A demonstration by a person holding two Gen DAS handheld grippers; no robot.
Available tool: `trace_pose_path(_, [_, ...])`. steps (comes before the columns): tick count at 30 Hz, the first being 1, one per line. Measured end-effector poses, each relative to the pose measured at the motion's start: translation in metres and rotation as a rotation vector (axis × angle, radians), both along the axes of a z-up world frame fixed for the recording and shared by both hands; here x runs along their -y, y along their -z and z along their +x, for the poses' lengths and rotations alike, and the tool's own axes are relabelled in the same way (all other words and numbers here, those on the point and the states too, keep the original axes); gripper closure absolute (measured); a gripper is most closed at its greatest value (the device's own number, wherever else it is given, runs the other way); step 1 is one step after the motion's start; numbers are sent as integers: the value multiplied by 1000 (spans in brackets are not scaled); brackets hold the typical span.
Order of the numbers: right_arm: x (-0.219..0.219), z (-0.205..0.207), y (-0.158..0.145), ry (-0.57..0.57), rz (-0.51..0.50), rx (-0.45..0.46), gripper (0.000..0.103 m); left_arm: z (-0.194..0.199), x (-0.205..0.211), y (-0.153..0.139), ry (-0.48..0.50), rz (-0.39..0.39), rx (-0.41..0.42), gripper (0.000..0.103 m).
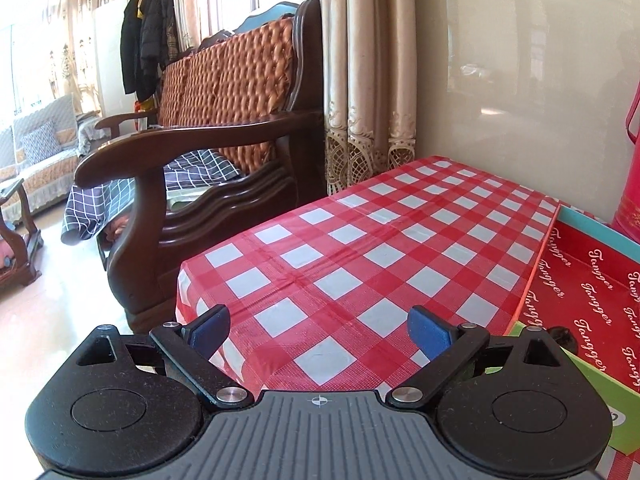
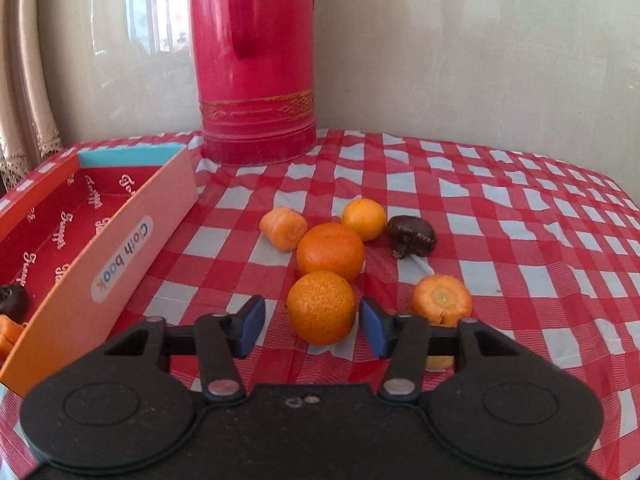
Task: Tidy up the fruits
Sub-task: 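Grasp a large mandarin with the right gripper, then carry the mandarin into the red box and open the right gripper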
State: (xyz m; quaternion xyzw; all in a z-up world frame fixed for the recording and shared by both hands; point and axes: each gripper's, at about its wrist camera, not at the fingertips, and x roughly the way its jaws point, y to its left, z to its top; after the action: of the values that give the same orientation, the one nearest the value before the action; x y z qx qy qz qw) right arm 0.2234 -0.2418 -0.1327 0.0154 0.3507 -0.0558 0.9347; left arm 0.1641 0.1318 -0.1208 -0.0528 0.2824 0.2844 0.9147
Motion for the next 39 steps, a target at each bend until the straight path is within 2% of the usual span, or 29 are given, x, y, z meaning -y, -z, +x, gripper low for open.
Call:
trace_pose_path(4, [0,1,3,2,-6,0,75,-1,-1,1,0,11,-2,8])
trace_pose_path(13, [-3,-11,-6,-26,13,59,76,0,-7,2,-16,-7,-9,8])
trace_pose_path(17, [-13,-23,-20,-114,62,140,76,-1,-11,2,-28,-21,-8,8])
trace_pose_path(23, [-42,-37,-41,-312,155,229,76,-3,-16,2,-41,-28,-7,8])
trace_pose_path(27, [-69,-39,-47,-420,157,221,76,-3,-16,2,-39,-30,-8,8])
trace_pose_path(32, [-94,-34,-39,-477,149,170,75,-2,-14,3,-35,-19,-6,8])
trace_pose_path(35, [-104,-35,-39,-491,138,155,69,-1,-14,3,-34,-23,-10,8])
trace_pose_path(36, [-103,-39,-40,-491,140,162,63,-1,-13,3,-33,-25,-11,8])
trace_pose_path(38, [-101,-44,-43,-481,137,184,47,-1,-12,3,-30,-24,-11,8])
trace_pose_path(39, [-99,-45,-45,-471,133,197,32,0,-12,3,-28,-21,-11,8])
